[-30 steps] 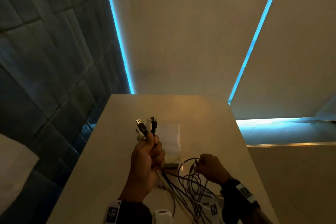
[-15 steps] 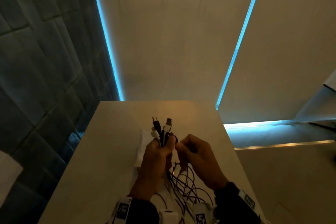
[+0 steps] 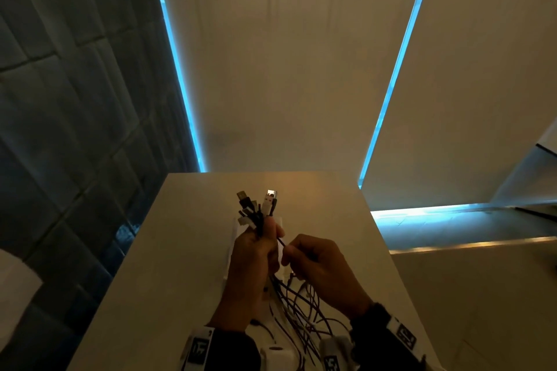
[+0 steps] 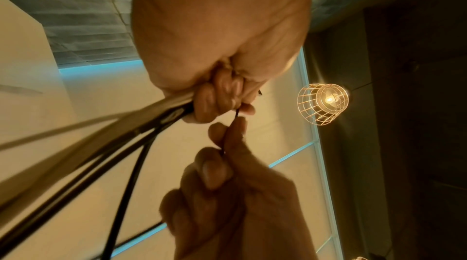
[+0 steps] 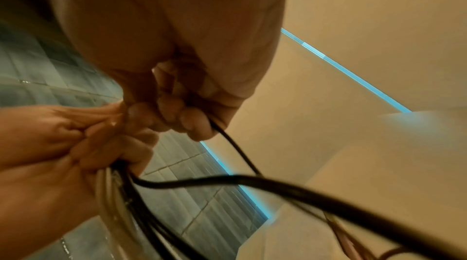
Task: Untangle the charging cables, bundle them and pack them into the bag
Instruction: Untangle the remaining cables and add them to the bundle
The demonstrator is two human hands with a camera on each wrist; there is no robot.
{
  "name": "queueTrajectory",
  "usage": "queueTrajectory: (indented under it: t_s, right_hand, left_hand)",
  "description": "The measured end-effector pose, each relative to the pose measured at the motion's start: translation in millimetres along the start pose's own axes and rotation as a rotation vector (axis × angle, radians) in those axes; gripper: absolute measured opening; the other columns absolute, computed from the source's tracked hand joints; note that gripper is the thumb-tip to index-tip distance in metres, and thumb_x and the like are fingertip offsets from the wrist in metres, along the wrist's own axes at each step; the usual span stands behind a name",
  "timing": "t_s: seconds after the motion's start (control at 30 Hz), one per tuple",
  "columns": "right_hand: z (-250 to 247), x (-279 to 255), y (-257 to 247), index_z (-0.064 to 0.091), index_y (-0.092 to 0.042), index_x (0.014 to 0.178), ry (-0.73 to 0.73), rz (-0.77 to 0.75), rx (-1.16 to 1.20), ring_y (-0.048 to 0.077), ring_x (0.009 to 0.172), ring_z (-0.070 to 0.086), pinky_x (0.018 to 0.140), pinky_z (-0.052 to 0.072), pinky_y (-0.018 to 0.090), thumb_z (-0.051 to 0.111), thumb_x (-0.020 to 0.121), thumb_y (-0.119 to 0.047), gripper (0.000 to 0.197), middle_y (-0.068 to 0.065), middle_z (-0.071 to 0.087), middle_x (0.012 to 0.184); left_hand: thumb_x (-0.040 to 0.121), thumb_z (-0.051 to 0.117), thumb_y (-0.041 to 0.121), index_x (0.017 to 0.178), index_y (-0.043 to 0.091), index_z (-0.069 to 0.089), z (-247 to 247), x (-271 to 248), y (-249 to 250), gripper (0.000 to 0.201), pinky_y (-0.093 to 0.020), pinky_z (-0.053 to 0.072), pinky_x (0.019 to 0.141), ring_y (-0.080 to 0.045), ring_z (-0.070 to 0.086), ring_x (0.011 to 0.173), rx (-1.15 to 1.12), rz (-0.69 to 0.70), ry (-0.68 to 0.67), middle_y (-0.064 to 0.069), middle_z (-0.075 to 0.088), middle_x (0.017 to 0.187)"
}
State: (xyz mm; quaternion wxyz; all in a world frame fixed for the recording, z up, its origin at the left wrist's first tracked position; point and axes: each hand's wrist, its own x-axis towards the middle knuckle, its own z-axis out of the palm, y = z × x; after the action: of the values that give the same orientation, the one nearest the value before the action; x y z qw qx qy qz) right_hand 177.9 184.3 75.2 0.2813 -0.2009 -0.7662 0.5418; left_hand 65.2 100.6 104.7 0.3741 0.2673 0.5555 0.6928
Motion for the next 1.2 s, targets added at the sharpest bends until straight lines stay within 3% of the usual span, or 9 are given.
queueTrajectory:
  t_s: [0.17,0.27,0.3,0.37,0.5,0.7,0.93,1.1,1.2]
  right_hand:
    - [0.4,-4.5,32.7,0.064,-0.016,0.071,-0.01,0.03,-0.09,0.009,0.06,0.047,0.06,0.039,0.022,0.054,0.097,-0.019,0.027,0.011,0.054,0.065]
    - [0.6,-4.6,54.4,0.063,-0.012,0.071,0.029,0.081,-0.103,0.003,0.057,0.045,0.059,0.038,0.017,0.053,0.097,-0.018,0.029,-0.004,0.05,0.06]
    - [1.4,-4.4,60.2,0.062,-0.01,0.07,0.036,0.098,-0.098,0.001,0.056,0.044,0.058,0.038,0.016,0.053,0.097,-0.017,0.029,-0.007,0.05,0.059]
    - [4.1,-4.8,70.2,0.062,-0.01,0.068,0.029,0.133,-0.085,0.0,0.055,0.044,0.059,0.037,0.015,0.054,0.097,-0.015,0.03,-0.01,0.051,0.057]
    - [11.7,-5.4,89.4,0.058,-0.024,0.062,0.002,0.177,-0.086,0.004,0.058,0.046,0.06,0.039,0.02,0.056,0.095,-0.014,0.035,-0.009,0.05,0.058]
    - [20.9,-5.4,100.9,0.056,0.001,0.066,0.005,0.17,-0.013,0.011,0.06,0.043,0.06,0.037,0.024,0.055,0.088,-0.029,0.037,0.006,0.047,0.061]
    - [16.7,-10.1,126.6,0.057,-0.025,0.056,0.007,0.28,-0.094,0.003,0.055,0.048,0.06,0.041,0.021,0.055,0.093,-0.009,0.041,-0.011,0.053,0.053]
    - [7.8,-4.9,100.4,0.062,-0.016,0.062,0.133,0.268,-0.125,0.001,0.052,0.048,0.057,0.041,0.023,0.055,0.094,-0.011,0.033,0.002,0.06,0.059]
    - [2.7,3.8,47.9,0.061,-0.004,0.07,0.16,0.159,0.029,0.003,0.049,0.041,0.051,0.034,0.018,0.053,0.096,-0.012,0.029,-0.009,0.049,0.053]
  left_hand:
    - [0.087,0.042,0.043,0.072,0.01,0.049,-8.0,6.4,-1.4,0.036,-0.026,0.032,0.052,-0.011,0.038,0.051,-0.115,0.015,0.079,0.002,0.041,0.056]
    - [0.096,0.039,0.034,0.072,0.011,0.05,-9.7,8.1,-2.1,0.035,-0.036,0.046,0.07,-0.018,0.058,0.073,-0.173,-0.002,0.1,0.0,0.057,0.066]
    - [0.097,0.039,0.033,0.072,0.01,0.048,-9.3,7.9,-1.5,0.035,-0.037,0.048,0.071,-0.019,0.057,0.068,-0.217,-0.005,0.079,-0.001,0.055,0.062]
    - [0.093,0.04,0.035,0.07,0.009,0.044,-8.6,6.6,1.3,0.035,-0.032,0.045,0.062,-0.015,0.042,0.05,-0.265,0.011,0.046,0.001,0.04,0.052]
    - [0.088,0.042,0.038,0.067,0.01,0.041,-12.0,6.4,3.8,0.035,-0.026,0.026,0.047,-0.011,0.021,0.045,-0.269,0.04,0.038,0.003,0.026,0.051]
    - [0.088,0.041,0.04,0.067,0.008,0.04,-16.7,7.1,3.5,0.038,-0.025,0.019,0.042,-0.01,0.019,0.042,-0.288,0.033,0.015,0.003,0.024,0.05]
    - [0.09,0.04,0.038,0.067,0.009,0.041,-27.8,9.1,9.2,0.037,-0.022,0.017,0.041,-0.008,0.019,0.039,-0.311,0.034,0.019,0.004,0.026,0.049]
    - [0.095,0.038,0.037,0.066,0.011,0.041,-31.5,9.2,12.6,0.039,-0.021,0.015,0.04,-0.007,0.019,0.037,-0.292,-0.025,0.024,0.004,0.028,0.047]
    - [0.099,0.035,0.035,0.069,0.012,0.041,-30.5,7.3,10.7,0.039,-0.021,0.019,0.038,-0.009,0.024,0.037,-0.192,-0.061,0.054,-0.001,0.039,0.05]
